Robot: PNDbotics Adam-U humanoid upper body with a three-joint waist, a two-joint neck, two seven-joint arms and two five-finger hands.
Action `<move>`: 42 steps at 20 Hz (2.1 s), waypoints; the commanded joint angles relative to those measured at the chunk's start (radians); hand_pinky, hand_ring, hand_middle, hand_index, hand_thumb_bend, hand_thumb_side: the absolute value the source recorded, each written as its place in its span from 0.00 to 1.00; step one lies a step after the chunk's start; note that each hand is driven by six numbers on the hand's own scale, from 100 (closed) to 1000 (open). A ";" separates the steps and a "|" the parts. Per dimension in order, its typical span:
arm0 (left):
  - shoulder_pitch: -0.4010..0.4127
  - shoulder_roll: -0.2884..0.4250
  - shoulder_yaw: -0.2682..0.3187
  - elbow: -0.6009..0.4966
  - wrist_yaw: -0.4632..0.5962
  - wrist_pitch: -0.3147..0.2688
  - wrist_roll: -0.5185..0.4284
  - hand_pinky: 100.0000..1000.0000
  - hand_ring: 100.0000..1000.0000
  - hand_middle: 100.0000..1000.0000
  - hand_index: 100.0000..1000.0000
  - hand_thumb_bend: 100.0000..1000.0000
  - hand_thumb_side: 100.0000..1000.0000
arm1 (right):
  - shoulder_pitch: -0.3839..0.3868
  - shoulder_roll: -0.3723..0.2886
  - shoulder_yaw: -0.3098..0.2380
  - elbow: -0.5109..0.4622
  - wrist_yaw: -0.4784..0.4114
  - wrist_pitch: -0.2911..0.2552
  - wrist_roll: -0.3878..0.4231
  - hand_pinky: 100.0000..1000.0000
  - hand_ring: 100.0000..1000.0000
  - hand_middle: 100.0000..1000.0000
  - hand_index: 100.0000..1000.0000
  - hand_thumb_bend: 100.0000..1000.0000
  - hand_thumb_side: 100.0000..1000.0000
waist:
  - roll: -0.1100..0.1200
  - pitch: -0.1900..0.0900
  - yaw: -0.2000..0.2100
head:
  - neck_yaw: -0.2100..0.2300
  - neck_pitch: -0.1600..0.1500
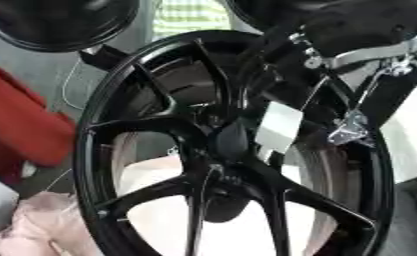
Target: Pull the pin out of the wheel hub.
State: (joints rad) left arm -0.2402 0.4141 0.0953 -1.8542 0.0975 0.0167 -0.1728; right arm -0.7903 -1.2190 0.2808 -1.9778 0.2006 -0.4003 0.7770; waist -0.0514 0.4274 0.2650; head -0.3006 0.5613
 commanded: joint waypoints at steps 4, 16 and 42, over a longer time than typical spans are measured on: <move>-0.008 0.030 0.002 -0.018 -0.001 0.000 -0.002 0.67 0.55 0.44 0.61 0.00 0.82 | -0.006 -0.016 -0.001 0.027 0.016 -0.060 0.060 0.97 1.00 0.88 0.85 0.37 0.30 | -0.011 -0.001 0.003 | -0.003 -0.002; -0.008 0.026 0.001 -0.018 -0.002 0.001 -0.004 0.67 0.55 0.44 0.61 0.00 0.82 | 0.015 -0.017 0.011 0.061 0.046 -0.077 0.059 0.97 1.00 0.88 0.84 0.37 0.30 | -0.012 0.004 0.009 | -0.007 0.004; -0.005 0.023 0.001 -0.016 0.002 0.004 -0.007 0.67 0.55 0.44 0.61 0.00 0.83 | 0.001 0.008 0.038 0.123 0.047 -0.050 0.060 0.97 1.00 0.80 0.76 0.25 0.24 | -0.012 0.007 0.013 | -0.013 0.009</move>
State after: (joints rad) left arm -0.2417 0.4139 0.0947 -1.8542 0.0972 0.0208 -0.1771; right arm -0.7741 -1.1918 0.3274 -1.8570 0.2563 -0.3955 0.7819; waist -0.0515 0.4408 0.2767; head -0.3105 0.5700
